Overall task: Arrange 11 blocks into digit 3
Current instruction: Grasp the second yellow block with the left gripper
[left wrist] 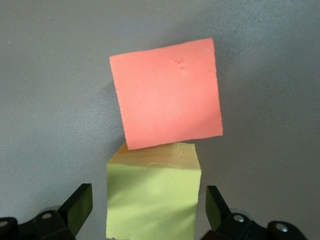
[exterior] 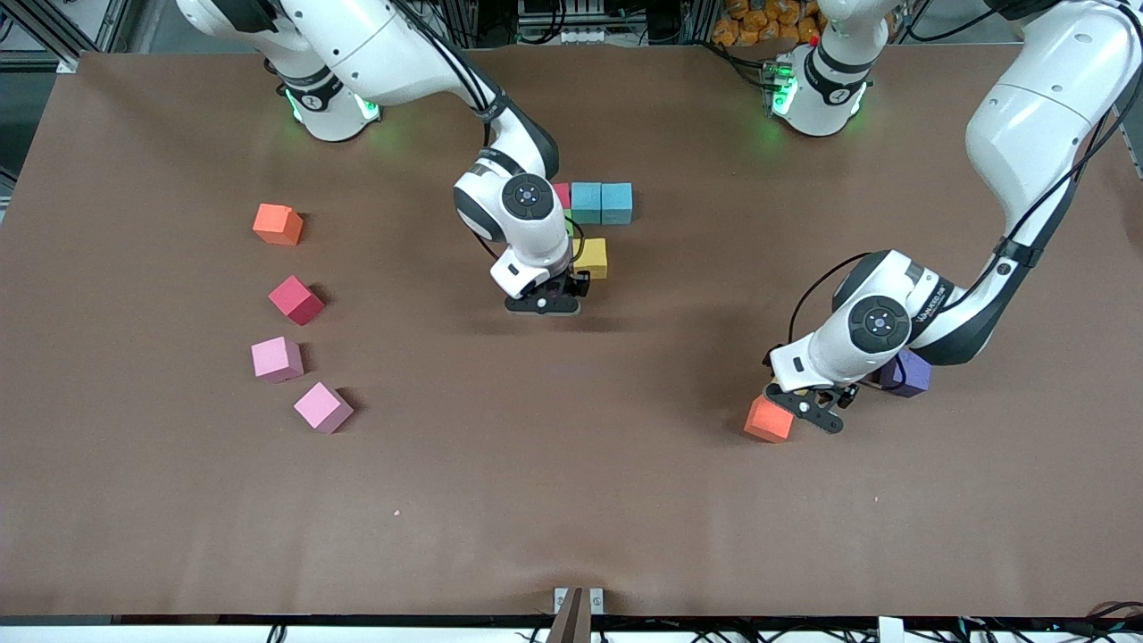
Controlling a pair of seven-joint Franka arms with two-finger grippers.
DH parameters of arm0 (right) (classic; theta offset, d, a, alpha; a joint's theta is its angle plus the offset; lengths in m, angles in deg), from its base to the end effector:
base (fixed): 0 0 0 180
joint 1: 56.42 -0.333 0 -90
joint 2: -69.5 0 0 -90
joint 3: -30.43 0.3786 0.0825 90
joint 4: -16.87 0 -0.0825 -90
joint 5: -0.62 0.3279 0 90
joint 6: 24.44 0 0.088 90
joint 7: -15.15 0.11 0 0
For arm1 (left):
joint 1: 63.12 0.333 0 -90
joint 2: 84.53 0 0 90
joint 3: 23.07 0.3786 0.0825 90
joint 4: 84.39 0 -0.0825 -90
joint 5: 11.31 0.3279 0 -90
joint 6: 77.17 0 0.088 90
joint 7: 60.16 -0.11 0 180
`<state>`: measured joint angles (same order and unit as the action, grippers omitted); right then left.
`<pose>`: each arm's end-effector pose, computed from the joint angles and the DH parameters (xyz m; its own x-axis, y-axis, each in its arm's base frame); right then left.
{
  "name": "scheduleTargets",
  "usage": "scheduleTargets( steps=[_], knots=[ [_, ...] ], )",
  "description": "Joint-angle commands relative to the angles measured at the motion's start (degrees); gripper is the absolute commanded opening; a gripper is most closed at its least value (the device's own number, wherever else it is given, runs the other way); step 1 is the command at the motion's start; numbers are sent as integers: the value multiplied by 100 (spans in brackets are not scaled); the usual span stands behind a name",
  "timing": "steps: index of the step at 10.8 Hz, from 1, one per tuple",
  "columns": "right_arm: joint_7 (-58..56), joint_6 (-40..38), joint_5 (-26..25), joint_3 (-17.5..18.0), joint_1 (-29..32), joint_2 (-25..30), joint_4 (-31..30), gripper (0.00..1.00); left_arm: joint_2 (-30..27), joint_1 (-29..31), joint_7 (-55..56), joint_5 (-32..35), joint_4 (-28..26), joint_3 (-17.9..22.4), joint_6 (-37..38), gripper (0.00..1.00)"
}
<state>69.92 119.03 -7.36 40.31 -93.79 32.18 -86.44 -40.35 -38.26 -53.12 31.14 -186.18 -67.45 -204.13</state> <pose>0.4608 0.4734 0.2825 0.9979 -0.0603 0.0244 -0.0587 -0.9965 -0.0600 0.6346 -0.1103 0.2915 0.8434 -0.5360 -0.0367 -0.5373 -0.8419 -0.0504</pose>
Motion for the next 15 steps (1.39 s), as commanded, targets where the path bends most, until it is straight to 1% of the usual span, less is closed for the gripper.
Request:
scheduleTargets(
  steps=[1,2,3,4,5,6,7,8,9,11,12,14,15],
  knots=[
    [69,-22,-72,6,-60,6,-31,36,73,-157,52,149,89,87,-48,94],
    [43,-22,-81,6,-69,6,-40,37,73,-253,52,158,97,210,-48,93],
    [-27,-30,-81,6,-60,6,-40,38,73,-315,61,150,106,237,-57,90],
    [-19,-30,-81,6,-69,-3,-49,38,73,-316,61,158,106,246,-66,84],
    [-19,-30,-81,6,-69,-3,-49,38,64,-307,52,158,106,246,-66,76],
    [-19,-30,-81,6,-69,-12,-49,38,55,-307,52,158,106,246,-66,65],
    [-1,-30,-81,6,-69,-21,-49,45,38,-307,35,158,98,246,-66,59],
    [34,-30,-81,6,-69,-21,-49,75,12,-290,-17,158,89,246,-57,56],
    [43,-30,-81,6,-69,-3,-49,100,-6,-255,-44,158,80,237,-48,54],
    [-19,-56,-81,6,-60,75,-23,100,-102,-245,-79,158,36,228,4,49],
    [-27,-318,-81,6,-60,137,47,100,-172,-228,-175,158,-42,202,5,49],
    [-54,-627,-64,6,1,408,118,100,-330,-166,-255,141,-244,150,13,49],
    [-54,-706,-64,6,106,636,118,100,-410,-166,-255,123,-358,88,5,49]
  ],
)
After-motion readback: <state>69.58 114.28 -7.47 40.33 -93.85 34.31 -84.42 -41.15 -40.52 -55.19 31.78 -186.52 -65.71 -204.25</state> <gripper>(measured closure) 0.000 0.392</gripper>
